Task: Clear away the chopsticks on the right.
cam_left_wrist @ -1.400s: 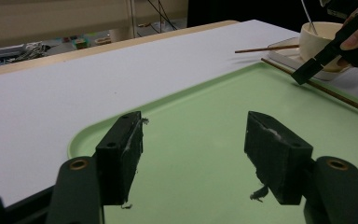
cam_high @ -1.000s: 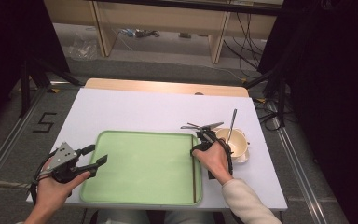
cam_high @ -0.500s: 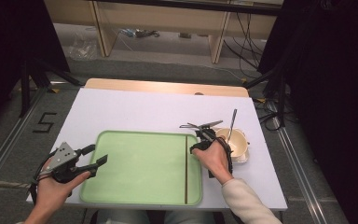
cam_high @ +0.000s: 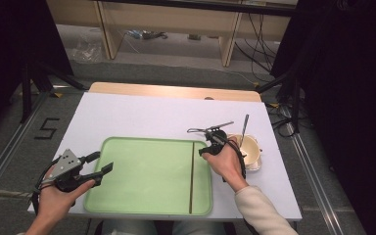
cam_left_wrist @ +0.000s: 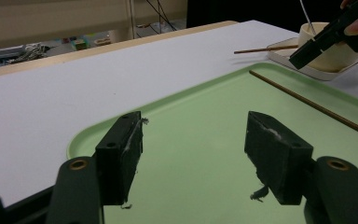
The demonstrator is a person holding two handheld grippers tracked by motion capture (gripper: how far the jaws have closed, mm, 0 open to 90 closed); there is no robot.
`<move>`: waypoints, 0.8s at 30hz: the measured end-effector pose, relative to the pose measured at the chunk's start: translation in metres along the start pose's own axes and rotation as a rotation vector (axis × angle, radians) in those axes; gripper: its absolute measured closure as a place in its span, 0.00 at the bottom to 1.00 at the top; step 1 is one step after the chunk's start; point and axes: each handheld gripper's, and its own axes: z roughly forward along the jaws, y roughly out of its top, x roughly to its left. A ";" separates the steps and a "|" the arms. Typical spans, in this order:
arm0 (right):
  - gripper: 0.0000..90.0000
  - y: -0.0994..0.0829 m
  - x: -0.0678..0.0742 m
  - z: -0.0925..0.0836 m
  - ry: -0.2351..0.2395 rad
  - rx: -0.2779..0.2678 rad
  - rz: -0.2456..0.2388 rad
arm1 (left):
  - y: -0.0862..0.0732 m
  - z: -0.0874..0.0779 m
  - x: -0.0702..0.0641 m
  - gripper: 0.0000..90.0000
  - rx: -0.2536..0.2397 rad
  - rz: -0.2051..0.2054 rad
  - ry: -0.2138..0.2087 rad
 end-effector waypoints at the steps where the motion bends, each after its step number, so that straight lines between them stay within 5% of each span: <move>1: 0.69 0.002 0.002 -0.001 -0.017 0.027 -0.043 | 0.000 0.000 0.000 0.41 0.000 -0.001 0.000; 6: 0.61 0.011 0.005 -0.010 0.013 -0.024 -0.213 | 0.000 0.001 0.000 0.41 0.000 -0.009 0.000; 11: 0.61 0.020 0.002 -0.018 -0.007 -0.057 -0.320 | 0.001 0.003 0.001 0.41 -0.012 0.017 -0.008; 15: 0.61 0.027 -0.004 -0.023 -0.027 -0.069 -0.357 | 0.001 0.003 0.001 0.41 -0.010 0.018 -0.008; 17: 0.61 0.028 -0.006 -0.023 -0.013 -0.072 -0.324 | 0.001 0.001 0.001 0.41 0.002 0.006 0.000; 24: 0.60 0.033 -0.019 -0.028 -0.041 -0.073 -0.333 | 0.000 0.001 0.002 0.41 -0.008 0.015 -0.006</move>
